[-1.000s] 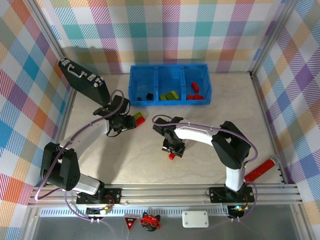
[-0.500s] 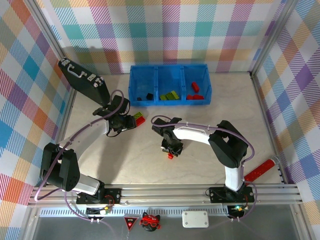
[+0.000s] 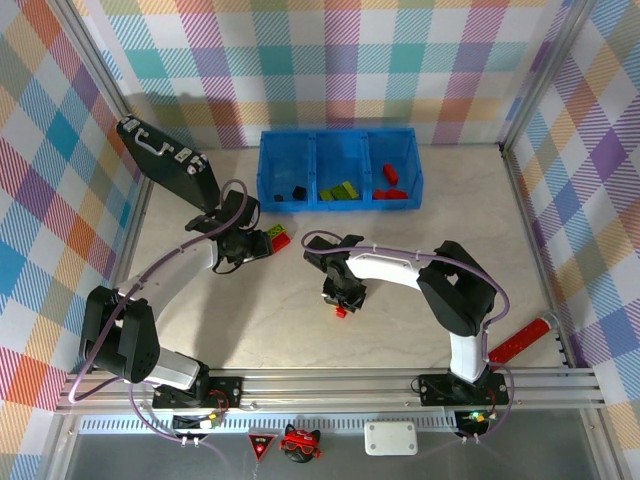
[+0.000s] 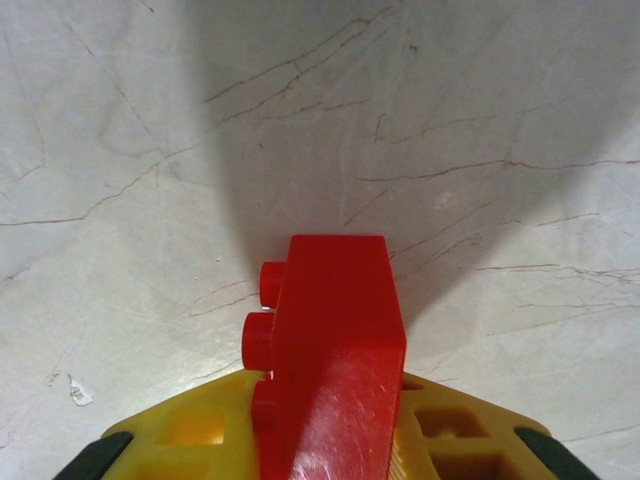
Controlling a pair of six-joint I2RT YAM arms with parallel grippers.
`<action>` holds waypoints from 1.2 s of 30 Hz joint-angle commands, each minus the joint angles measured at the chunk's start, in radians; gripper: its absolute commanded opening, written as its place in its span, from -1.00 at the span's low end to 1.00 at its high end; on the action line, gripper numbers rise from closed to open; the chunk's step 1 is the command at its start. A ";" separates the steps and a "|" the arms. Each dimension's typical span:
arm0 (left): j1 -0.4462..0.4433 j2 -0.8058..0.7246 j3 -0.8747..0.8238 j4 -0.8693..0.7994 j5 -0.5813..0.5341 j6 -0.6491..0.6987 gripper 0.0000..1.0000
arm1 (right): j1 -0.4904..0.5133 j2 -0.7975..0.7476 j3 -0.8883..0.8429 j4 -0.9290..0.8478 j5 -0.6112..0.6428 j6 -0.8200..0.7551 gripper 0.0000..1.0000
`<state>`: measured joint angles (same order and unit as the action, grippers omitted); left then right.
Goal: Sort the legos into containers by color
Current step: Pick up the lego from the bottom-center of the table, then place the lego in the container.
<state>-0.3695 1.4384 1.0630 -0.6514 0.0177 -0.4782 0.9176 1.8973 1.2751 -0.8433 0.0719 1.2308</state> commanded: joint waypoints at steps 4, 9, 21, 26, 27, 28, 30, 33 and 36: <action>0.004 -0.026 0.002 -0.022 0.002 0.020 -0.07 | 0.001 -0.048 0.059 -0.089 0.061 -0.128 -0.51; 0.004 -0.028 0.004 -0.022 0.005 0.023 -0.07 | 0.000 -0.090 0.078 -0.081 0.094 -0.332 -0.47; 0.004 -0.048 -0.014 -0.013 0.031 0.021 -0.08 | -0.089 -0.101 0.232 -0.150 0.075 -0.659 -0.42; 0.004 -0.059 -0.023 -0.014 0.037 0.021 -0.08 | -0.185 -0.095 0.305 -0.165 0.078 -0.719 -0.42; 0.004 -0.061 -0.026 -0.011 0.040 0.018 -0.08 | -0.212 -0.093 0.319 -0.160 0.061 -0.729 -0.41; 0.004 -0.062 -0.028 -0.005 0.046 0.016 -0.08 | -0.240 -0.092 0.332 -0.156 0.043 -0.737 -0.41; 0.004 -0.063 -0.029 0.001 0.054 0.011 -0.08 | -0.285 -0.087 0.360 -0.148 0.037 -0.758 -0.41; 0.004 -0.068 -0.031 0.011 0.062 0.004 -0.08 | -0.351 -0.061 0.417 -0.151 0.048 -0.794 -0.41; 0.004 -0.066 -0.027 0.011 0.065 0.006 -0.09 | -0.427 -0.013 0.506 -0.176 0.045 -0.830 -0.42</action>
<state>-0.3695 1.4006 1.0439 -0.6487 0.0635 -0.4751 0.5316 1.8431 1.7153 -0.9833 0.1226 0.4633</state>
